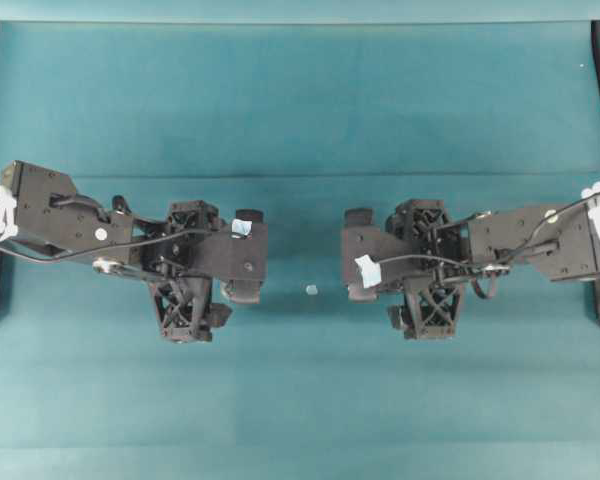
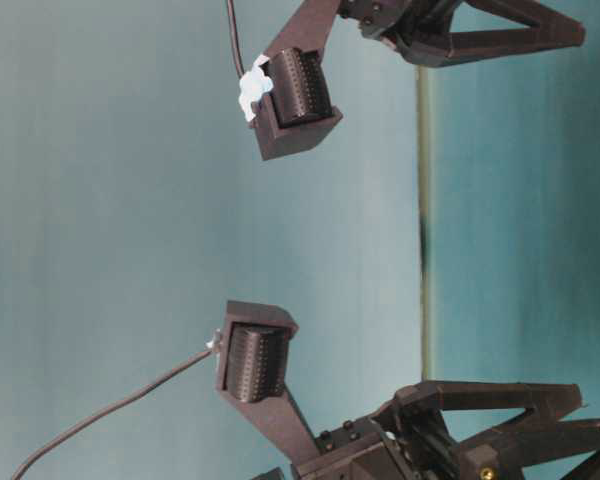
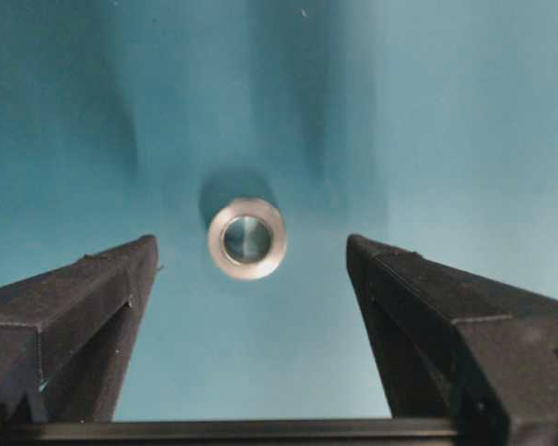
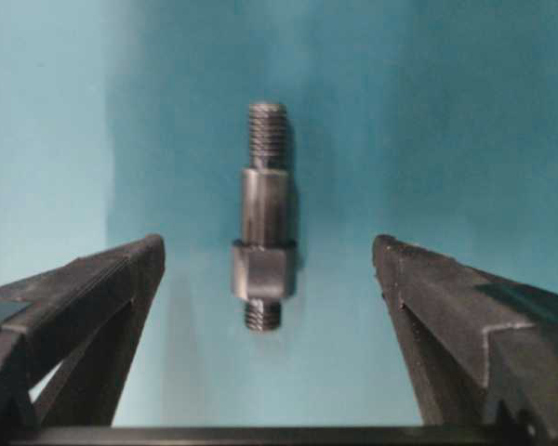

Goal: Insert the washer onto the shaft with both hands.
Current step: 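Lower both grippers, closing right gripper around the threaded shaft, then close left gripper on the silver washer and lift both parts, then bring the washer and shaft together between the grippers above the table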

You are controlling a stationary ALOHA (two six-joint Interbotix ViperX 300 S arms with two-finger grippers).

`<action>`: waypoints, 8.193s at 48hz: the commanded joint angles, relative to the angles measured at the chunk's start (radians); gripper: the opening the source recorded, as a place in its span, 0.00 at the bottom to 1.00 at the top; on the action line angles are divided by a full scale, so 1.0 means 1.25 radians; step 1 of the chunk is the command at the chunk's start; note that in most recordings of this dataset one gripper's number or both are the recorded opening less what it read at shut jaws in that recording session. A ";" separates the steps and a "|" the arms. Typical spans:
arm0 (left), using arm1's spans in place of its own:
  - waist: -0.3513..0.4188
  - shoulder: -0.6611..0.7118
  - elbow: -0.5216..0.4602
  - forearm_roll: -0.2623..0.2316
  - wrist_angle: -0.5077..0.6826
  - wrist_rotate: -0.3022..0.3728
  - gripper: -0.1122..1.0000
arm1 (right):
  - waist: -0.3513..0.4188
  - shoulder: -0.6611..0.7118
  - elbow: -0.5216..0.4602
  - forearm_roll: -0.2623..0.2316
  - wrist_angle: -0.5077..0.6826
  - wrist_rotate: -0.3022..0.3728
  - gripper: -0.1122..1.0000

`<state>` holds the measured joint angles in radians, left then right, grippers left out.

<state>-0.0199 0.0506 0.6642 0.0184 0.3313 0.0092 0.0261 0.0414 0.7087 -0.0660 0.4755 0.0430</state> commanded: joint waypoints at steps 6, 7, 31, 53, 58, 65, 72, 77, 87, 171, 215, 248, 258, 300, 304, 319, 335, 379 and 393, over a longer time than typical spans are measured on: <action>-0.001 0.007 -0.001 0.001 -0.009 0.000 0.91 | 0.004 -0.001 0.004 0.001 -0.009 0.000 0.81; -0.001 0.009 0.000 0.001 -0.009 0.001 0.91 | 0.004 -0.001 0.005 0.001 -0.009 0.000 0.81; 0.001 0.049 0.000 0.001 -0.056 -0.002 0.91 | 0.004 0.004 0.028 0.001 -0.048 -0.002 0.80; 0.001 0.060 0.002 0.001 -0.059 -0.002 0.90 | 0.002 0.022 0.036 0.001 -0.065 -0.004 0.80; 0.001 0.060 0.002 0.001 -0.059 -0.002 0.90 | 0.002 0.021 0.042 0.001 -0.066 -0.004 0.80; 0.002 0.060 0.001 0.001 -0.059 -0.001 0.90 | 0.000 0.022 0.045 0.001 -0.071 -0.004 0.80; 0.009 0.060 0.001 0.001 -0.059 -0.001 0.90 | -0.004 0.021 0.045 0.001 -0.074 -0.005 0.80; 0.009 0.060 0.001 0.001 -0.059 -0.001 0.90 | -0.005 0.021 0.045 0.001 -0.074 -0.005 0.80; 0.009 0.060 0.002 0.001 -0.056 -0.001 0.90 | -0.006 0.018 0.053 0.001 -0.074 -0.005 0.80; 0.005 0.053 0.002 0.001 -0.054 0.006 0.42 | -0.033 0.013 0.064 0.001 -0.090 -0.004 0.23; 0.002 0.049 0.000 0.001 -0.054 0.005 0.43 | -0.043 0.011 0.055 0.001 -0.082 -0.010 0.11; -0.001 0.045 0.001 0.001 -0.053 0.004 0.43 | -0.025 -0.001 0.053 0.001 -0.082 -0.011 0.11; -0.010 0.023 0.006 0.001 -0.055 0.002 0.42 | -0.012 -0.029 0.058 0.001 -0.085 -0.005 0.11; -0.007 -0.135 0.147 0.001 -0.471 -0.045 0.42 | -0.007 -0.148 0.178 0.026 -0.487 0.058 0.10; -0.007 -0.135 0.156 0.001 -0.522 -0.048 0.42 | -0.005 -0.145 0.185 0.028 -0.501 0.060 0.10; -0.007 -0.119 0.173 0.001 -0.574 -0.071 0.43 | 0.005 -0.106 0.199 0.040 -0.585 0.063 0.10; -0.006 -0.050 0.148 0.001 -0.658 -0.087 0.43 | 0.009 -0.034 0.194 0.061 -0.681 0.063 0.10; -0.002 -0.025 0.130 0.001 -0.698 -0.096 0.42 | 0.010 0.023 0.146 0.077 -0.787 0.063 0.10; 0.002 -0.026 0.130 0.001 -0.697 -0.094 0.42 | 0.010 0.025 0.142 0.090 -0.804 0.063 0.10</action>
<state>-0.0199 0.0276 0.8437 0.0169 -0.5292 -0.1104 0.0353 0.0752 0.9004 0.0399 -0.5093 0.1120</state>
